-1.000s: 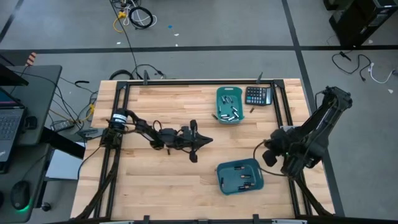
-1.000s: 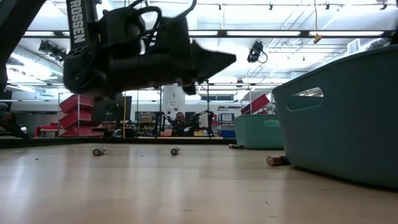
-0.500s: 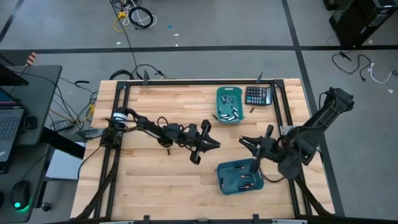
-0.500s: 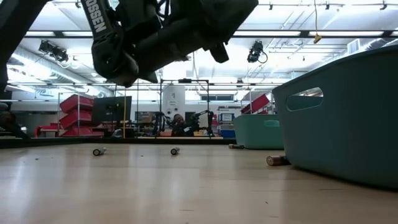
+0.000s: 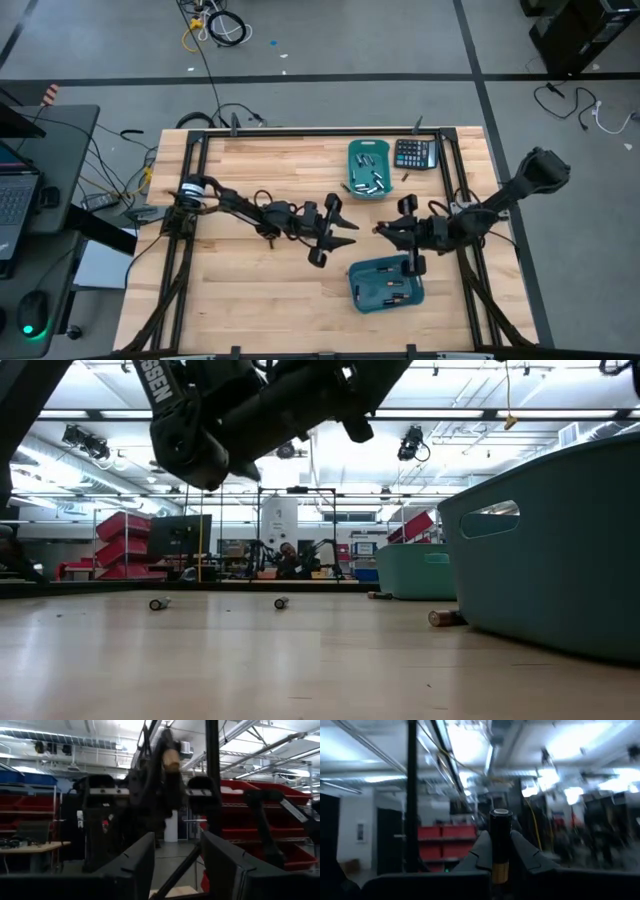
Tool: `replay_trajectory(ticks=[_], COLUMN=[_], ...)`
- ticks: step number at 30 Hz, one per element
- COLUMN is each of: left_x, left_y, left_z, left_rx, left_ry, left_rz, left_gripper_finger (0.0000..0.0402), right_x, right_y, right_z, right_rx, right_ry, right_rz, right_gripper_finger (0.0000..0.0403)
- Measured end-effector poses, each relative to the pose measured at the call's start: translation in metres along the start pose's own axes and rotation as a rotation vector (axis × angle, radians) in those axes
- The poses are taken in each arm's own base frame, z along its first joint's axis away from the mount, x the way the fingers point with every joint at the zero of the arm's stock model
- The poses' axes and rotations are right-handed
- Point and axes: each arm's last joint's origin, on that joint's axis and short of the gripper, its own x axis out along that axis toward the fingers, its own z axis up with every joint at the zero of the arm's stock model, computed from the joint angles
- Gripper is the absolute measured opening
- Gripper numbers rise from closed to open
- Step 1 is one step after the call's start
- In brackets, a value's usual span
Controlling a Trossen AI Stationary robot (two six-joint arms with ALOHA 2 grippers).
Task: Sort batteries
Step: Put the black battery into the blue bin
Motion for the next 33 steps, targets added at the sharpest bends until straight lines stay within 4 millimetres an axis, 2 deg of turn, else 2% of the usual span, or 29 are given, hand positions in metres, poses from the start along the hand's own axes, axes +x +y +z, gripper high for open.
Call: replay_trajectory(ticks=[8,16,20,25,33], left_x=[0.016,0.019,0.021,0.028,0.034], left_y=[0.002,0.001,0.001,-0.002,-0.001], left_z=[0.010,0.014,0.015,0.021,0.026], left_rx=[0.003,0.002,-0.006,-0.030,-0.048], left_ry=[-0.054,-0.075,-0.082,-0.101,-0.124], left_rz=[-0.005,-0.059,-0.075,-0.177,-0.191], left_gripper_finger=[0.0166,0.0166,0.0166,0.0166,0.0166], right_x=[0.013,0.023,0.026,0.026,0.026], right_y=[-0.004,0.001,-0.001,-0.003,-0.002], right_z=[-0.024,-0.035,-0.038,-0.038,-0.038], right_rx=[-0.068,-0.133,-0.144,-0.156,-0.181], right_ry=[-0.026,-0.032,-0.025,-0.030,-0.036], right_rz=[0.043,0.076,0.065,0.077,0.090], right_gripper_finger=[0.0023,0.0023,0.0023,0.0023,0.0023])
